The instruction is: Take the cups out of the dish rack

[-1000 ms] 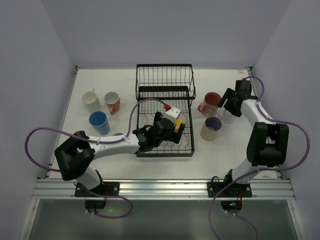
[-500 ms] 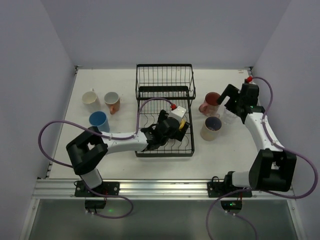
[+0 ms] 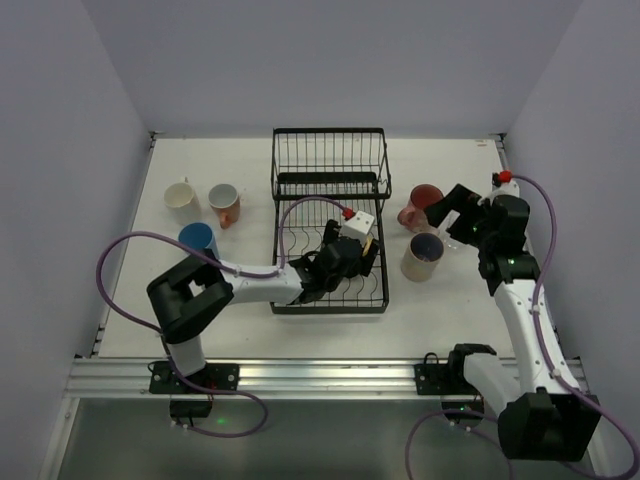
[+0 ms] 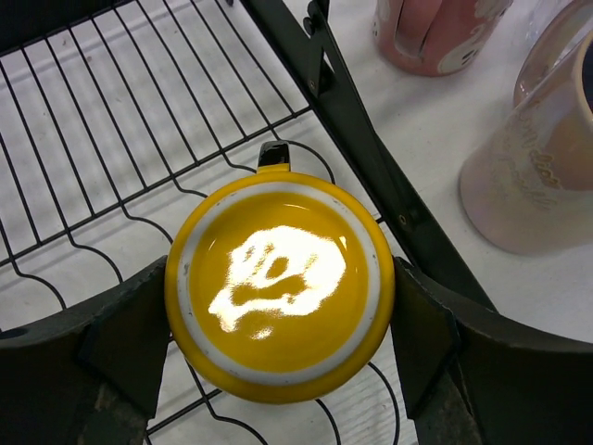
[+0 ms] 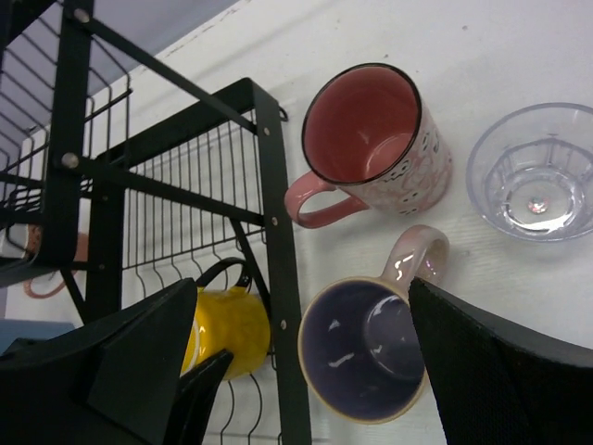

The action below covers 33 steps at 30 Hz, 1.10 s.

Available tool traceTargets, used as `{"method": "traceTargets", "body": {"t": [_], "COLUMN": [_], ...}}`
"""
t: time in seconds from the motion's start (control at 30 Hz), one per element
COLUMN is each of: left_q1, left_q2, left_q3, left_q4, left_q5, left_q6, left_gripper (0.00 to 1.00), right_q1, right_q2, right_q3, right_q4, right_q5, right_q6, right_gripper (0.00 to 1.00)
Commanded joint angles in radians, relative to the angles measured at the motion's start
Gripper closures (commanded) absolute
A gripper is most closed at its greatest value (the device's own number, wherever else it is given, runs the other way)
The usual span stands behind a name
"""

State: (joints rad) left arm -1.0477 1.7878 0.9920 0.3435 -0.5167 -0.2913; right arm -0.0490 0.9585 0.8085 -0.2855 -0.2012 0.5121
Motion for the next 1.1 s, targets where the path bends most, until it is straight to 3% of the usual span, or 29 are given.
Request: {"method": "traceTargets", "body": {"t": [0.0,0.07,0.1,0.2,0.3,0.47,0.73,1.07], "left_q1": [0.0,0.0,-0.002,-0.002,-0.006,-0.011,-0.009,-0.009], "left_q2": [-0.037,-0.088,-0.109,-0.232,-0.316,-0.522,-0.777,-0.834], "left_q3": [-0.036,-0.073,-0.09,-0.171,-0.216,-0.276,-0.282,-0.332], "left_q4": [0.112,0.098,0.095,0.075,0.066,0.04,0.071,0.276], "left_q5": [-0.017,-0.006,0.0,0.038,0.084,0.118,0.201,0.251], "left_q6": [0.001,-0.017,-0.023,-0.064,-0.08,-0.129,-0.25,-0.44], "left_gripper": [0.43,0.55,0.66,0.82,0.91,0.98,1.0,1.0], "right_q1": [0.024,0.041,0.075,0.129,0.214,0.363,0.431,0.492], "right_q2": [-0.095,-0.168,-0.191,-0.257,-0.337,-0.414,-0.434,-0.386], "right_q3": [-0.057,-0.106,-0.123,-0.176,-0.253,-0.322,-0.399,-0.394], "right_q4": [0.019,0.042,0.049,0.1,0.178,0.301,0.57,0.768], "right_q5": [-0.05,-0.061,-0.067,-0.159,-0.213,-0.225,-0.296,-0.405], "right_q6": [0.022,0.045,0.066,0.138,0.231,0.29,0.393,0.502], "right_gripper": [0.01,0.01,0.01,0.01,0.01,0.01,0.01,0.05]}}
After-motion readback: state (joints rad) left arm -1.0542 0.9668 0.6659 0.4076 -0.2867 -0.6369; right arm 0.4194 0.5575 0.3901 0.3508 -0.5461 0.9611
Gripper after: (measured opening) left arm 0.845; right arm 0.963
